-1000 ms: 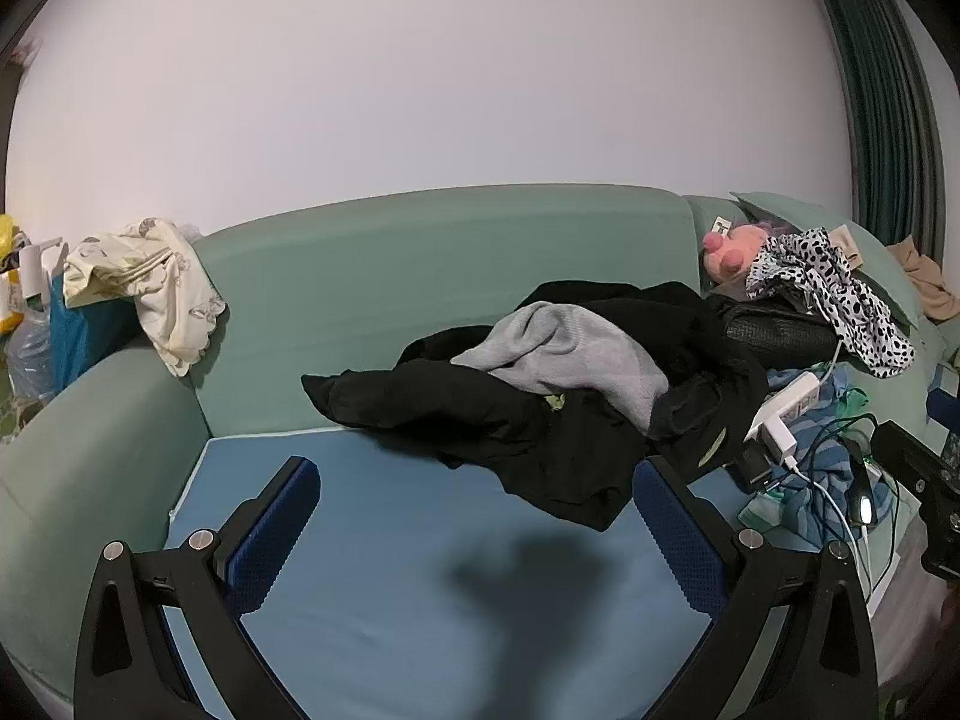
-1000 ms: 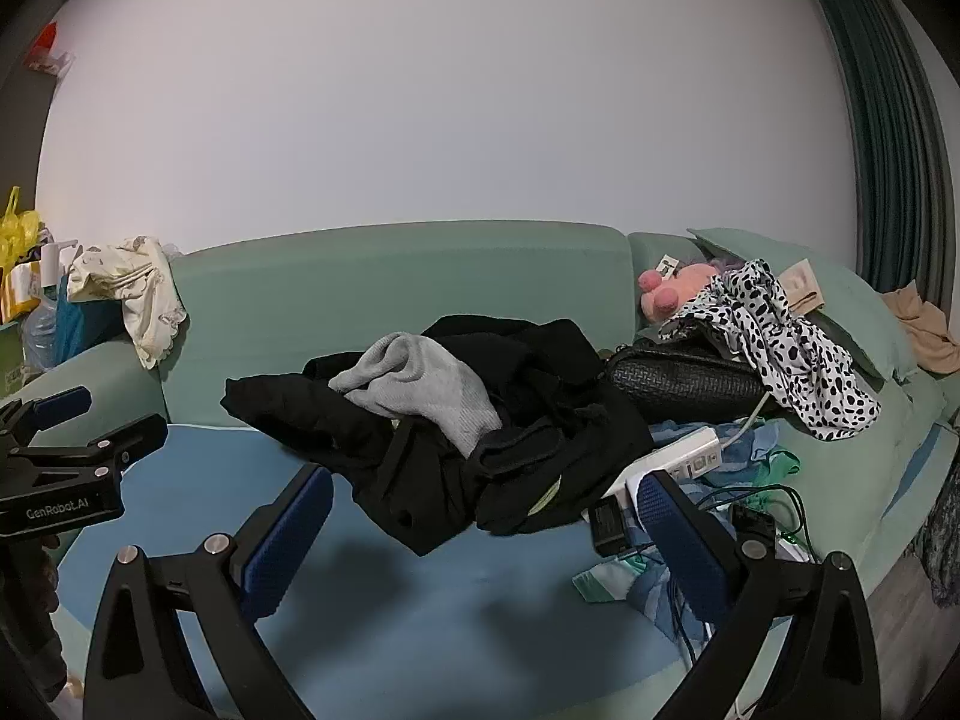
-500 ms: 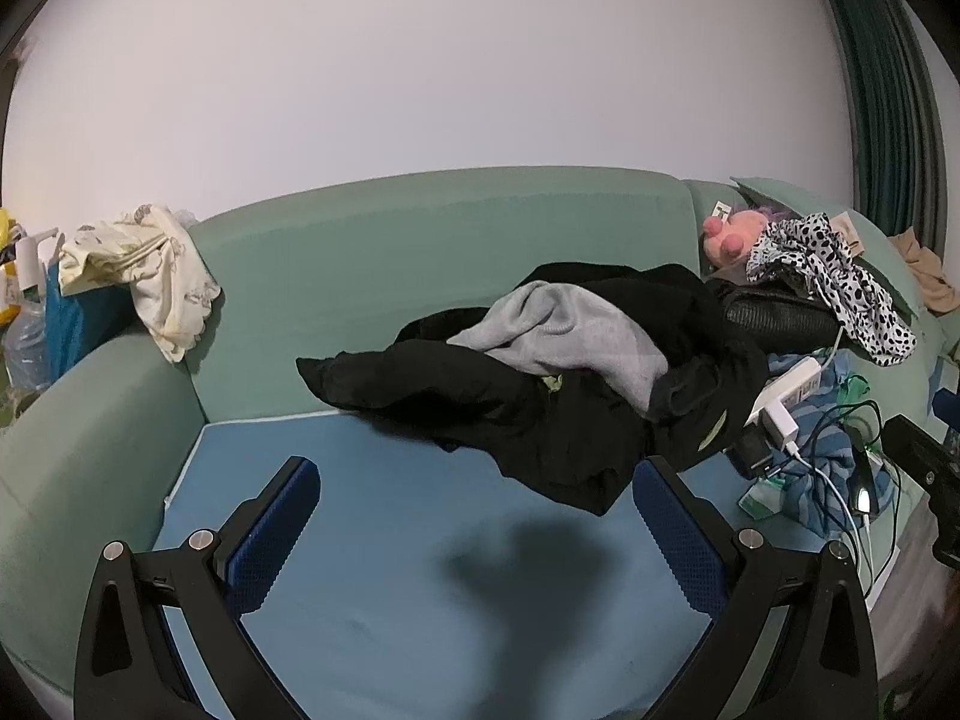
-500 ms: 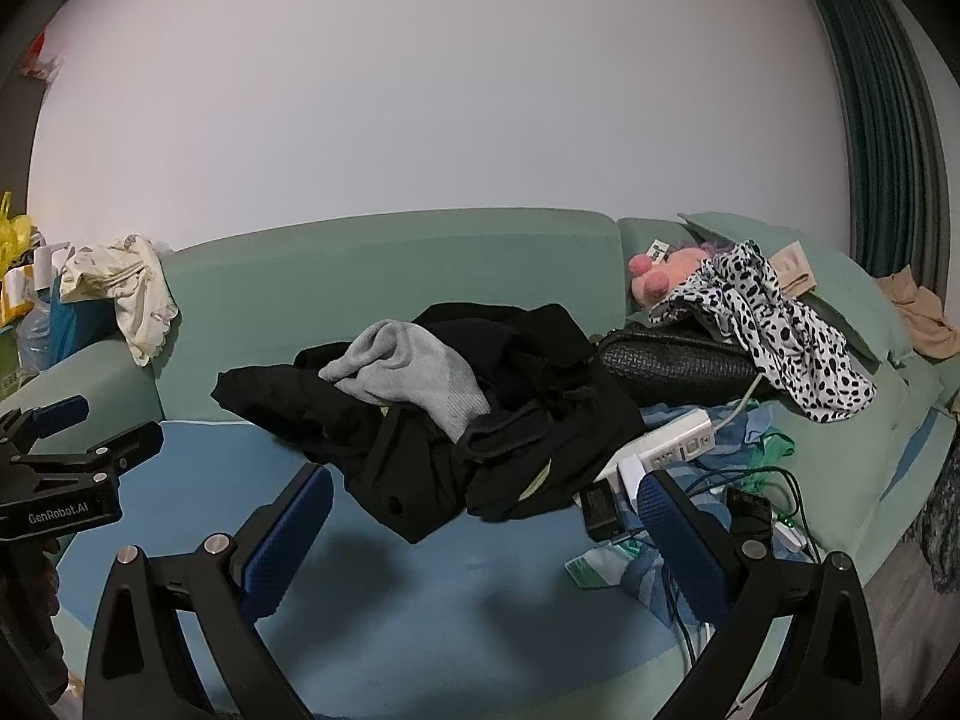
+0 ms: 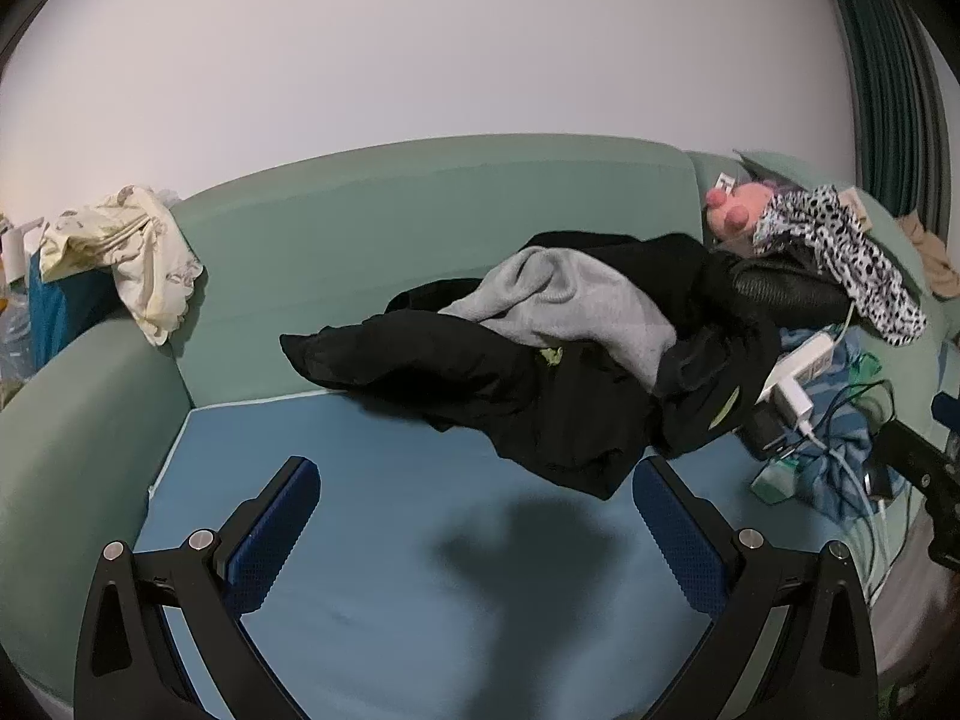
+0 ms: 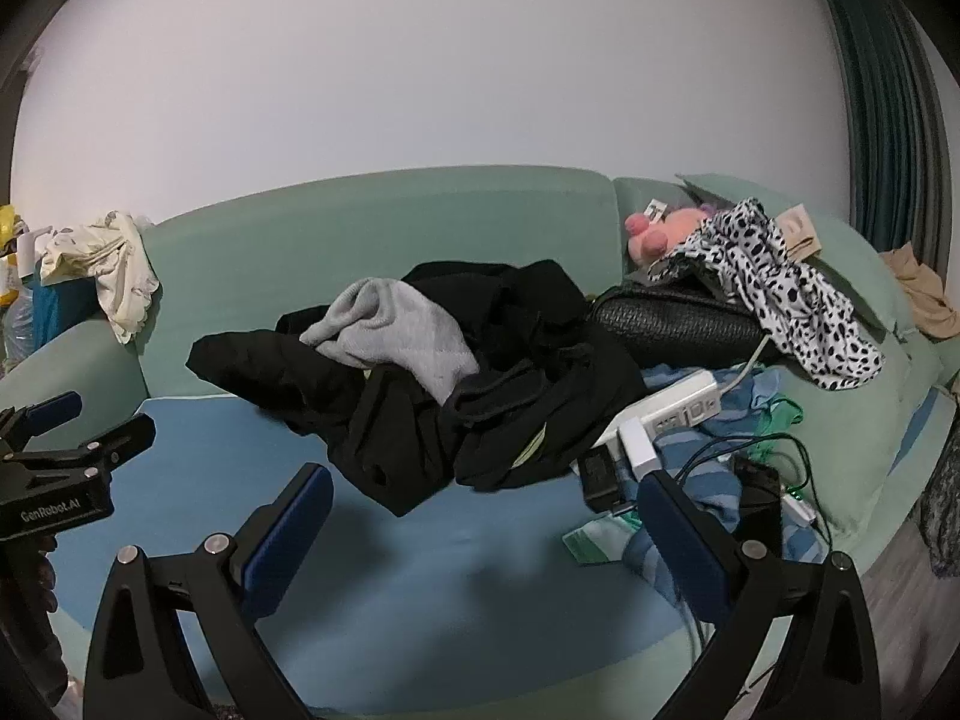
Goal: Fold clothes
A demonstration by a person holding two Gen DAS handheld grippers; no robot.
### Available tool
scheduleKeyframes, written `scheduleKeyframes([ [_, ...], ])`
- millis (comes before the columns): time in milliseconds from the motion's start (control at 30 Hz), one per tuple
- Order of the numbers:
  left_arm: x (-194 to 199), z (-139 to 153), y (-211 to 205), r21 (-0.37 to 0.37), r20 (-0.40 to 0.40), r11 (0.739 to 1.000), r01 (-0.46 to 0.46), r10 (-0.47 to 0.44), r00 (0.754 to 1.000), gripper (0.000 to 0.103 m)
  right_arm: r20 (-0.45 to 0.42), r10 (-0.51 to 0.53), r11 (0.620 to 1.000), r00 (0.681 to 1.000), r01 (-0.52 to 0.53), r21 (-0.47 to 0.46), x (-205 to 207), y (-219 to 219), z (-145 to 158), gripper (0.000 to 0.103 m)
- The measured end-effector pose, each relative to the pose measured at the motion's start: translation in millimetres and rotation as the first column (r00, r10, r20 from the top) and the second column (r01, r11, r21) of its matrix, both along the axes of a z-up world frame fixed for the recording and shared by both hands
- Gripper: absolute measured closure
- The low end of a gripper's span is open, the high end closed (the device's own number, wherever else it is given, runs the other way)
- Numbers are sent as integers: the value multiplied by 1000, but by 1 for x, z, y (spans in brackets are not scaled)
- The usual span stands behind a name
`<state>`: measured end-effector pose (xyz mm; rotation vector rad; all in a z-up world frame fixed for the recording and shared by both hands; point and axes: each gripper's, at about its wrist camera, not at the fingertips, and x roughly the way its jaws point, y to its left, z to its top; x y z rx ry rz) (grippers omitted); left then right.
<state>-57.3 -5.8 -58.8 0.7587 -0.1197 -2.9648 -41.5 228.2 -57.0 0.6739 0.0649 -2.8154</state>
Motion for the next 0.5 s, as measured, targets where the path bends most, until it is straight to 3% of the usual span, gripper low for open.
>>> scheduleKeyframes([
  [233, -21, -11, -1, -11, 20, 1000, 0, 1, 1000, 0, 17, 17, 1000, 1000, -17, 20, -27, -13, -11, 0],
  [500, -88, -14, -13, 121, 21, 993, -18, 16, 1000, 0, 18, 37, 999, 999, -37, -37, -88, -22, -15, 0],
])
